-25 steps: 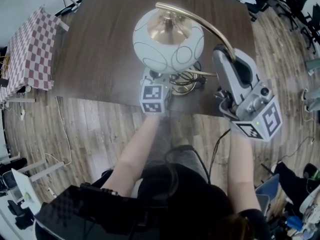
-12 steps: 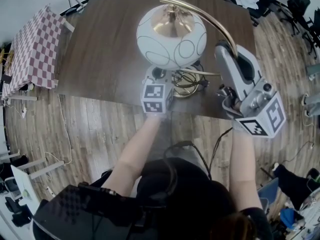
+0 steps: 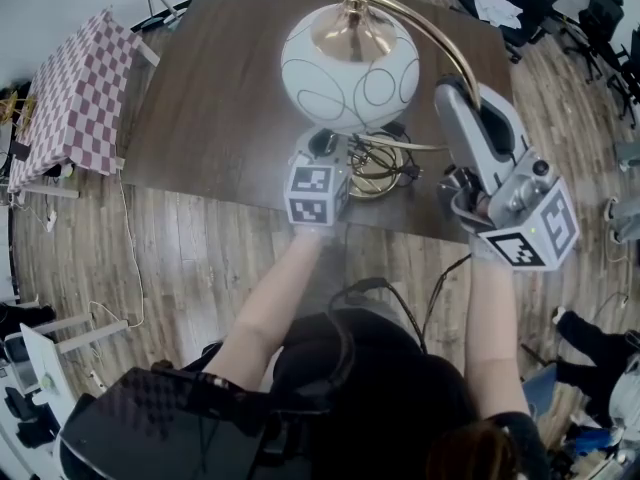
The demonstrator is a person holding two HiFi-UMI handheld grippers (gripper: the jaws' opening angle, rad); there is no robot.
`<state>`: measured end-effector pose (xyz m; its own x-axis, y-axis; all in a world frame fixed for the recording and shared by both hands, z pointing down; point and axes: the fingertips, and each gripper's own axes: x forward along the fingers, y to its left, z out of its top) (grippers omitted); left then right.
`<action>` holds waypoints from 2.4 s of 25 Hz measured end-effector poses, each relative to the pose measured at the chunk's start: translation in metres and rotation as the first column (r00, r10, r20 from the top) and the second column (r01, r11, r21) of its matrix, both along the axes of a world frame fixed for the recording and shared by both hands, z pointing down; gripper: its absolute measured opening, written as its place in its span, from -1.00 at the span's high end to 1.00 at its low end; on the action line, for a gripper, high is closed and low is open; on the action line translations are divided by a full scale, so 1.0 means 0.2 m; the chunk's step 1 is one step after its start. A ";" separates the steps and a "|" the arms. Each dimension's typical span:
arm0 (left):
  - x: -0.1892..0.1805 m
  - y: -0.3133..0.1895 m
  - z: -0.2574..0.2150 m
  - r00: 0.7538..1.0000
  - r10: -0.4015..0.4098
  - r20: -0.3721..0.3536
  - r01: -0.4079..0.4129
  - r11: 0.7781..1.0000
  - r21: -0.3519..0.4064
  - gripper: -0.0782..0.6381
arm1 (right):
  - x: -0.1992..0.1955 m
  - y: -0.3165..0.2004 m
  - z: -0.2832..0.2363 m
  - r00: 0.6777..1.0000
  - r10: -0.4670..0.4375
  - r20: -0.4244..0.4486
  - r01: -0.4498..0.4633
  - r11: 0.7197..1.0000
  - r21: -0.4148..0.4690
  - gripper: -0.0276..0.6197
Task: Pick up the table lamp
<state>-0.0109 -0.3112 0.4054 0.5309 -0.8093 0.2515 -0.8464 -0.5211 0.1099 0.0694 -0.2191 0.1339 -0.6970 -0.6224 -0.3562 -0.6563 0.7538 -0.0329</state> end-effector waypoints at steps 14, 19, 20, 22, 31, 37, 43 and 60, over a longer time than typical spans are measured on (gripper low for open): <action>-0.02 -0.01 -0.11 1.000 0.023 0.014 -0.023 1.000 0.006 0.75 | -0.03 -0.01 -0.12 1.000 -0.009 0.010 0.009 1.000 0.006 0.91; -0.01 -0.02 -0.14 1.000 0.026 0.009 -0.026 1.000 0.004 0.75 | -0.03 -0.03 -0.15 1.000 -0.011 0.009 0.011 1.000 0.012 0.91; -0.01 -0.02 -0.15 1.000 0.026 0.010 -0.027 1.000 0.004 0.75 | -0.03 -0.03 -0.16 1.000 -0.013 0.010 0.013 1.000 0.011 0.91; -0.02 -0.03 -0.16 1.000 0.028 0.012 -0.028 1.000 0.005 0.75 | -0.04 -0.03 -0.17 1.000 -0.016 0.012 0.016 1.000 0.009 0.91; -0.05 -0.05 -0.20 0.999 0.032 0.022 -0.033 0.999 0.011 0.75 | -0.05 -0.04 -0.21 1.000 -0.019 0.006 0.019 1.000 0.006 0.91; -0.03 -0.04 -0.21 0.999 0.048 0.020 -0.048 0.999 0.001 0.75 | -0.05 -0.05 -0.23 1.000 -0.025 0.010 0.025 1.000 0.012 0.91; -0.01 -0.05 -0.24 0.998 0.064 0.013 -0.064 0.998 -0.014 0.75 | -0.05 -0.07 -0.27 0.999 -0.033 0.015 0.033 0.999 0.013 0.91; 0.03 -0.06 -0.32 0.996 0.087 -0.003 -0.087 0.996 -0.007 0.75 | -0.04 -0.07 -0.35 0.999 -0.051 0.014 0.051 0.999 0.014 0.91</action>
